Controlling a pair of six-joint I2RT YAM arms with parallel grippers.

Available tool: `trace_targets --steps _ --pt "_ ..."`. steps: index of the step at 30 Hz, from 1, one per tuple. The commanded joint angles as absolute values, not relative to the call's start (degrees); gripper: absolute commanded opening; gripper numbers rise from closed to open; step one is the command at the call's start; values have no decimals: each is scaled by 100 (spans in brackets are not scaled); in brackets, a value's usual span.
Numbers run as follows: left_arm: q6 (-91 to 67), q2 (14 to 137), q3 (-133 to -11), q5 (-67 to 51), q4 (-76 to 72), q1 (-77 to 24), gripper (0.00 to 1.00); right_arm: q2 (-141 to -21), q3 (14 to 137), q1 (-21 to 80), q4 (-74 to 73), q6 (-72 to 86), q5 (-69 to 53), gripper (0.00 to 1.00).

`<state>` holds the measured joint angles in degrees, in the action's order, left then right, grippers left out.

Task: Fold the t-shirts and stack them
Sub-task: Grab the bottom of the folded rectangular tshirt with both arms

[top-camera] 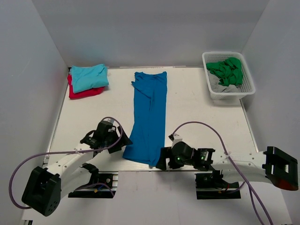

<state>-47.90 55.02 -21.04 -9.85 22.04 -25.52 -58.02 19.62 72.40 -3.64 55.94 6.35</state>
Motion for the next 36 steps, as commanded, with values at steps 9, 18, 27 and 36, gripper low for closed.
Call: trace_targets --steps 9,18,27,36 --pt "-5168 5670 -1406 -1310 2397 -3032 62 -6758 2276 7216 -158 5924 703 86" --pt "-5633 5142 -1521 -834 3849 -3269 66 -6873 2329 7110 -308 6055 747 83" --pt "-5687 5440 -1581 -773 3674 -3375 43 -6847 2197 6979 -316 6161 642 64" --pt "-5687 5212 -1696 -1055 3612 -3480 0 -7259 2320 6900 -132 5968 300 25"
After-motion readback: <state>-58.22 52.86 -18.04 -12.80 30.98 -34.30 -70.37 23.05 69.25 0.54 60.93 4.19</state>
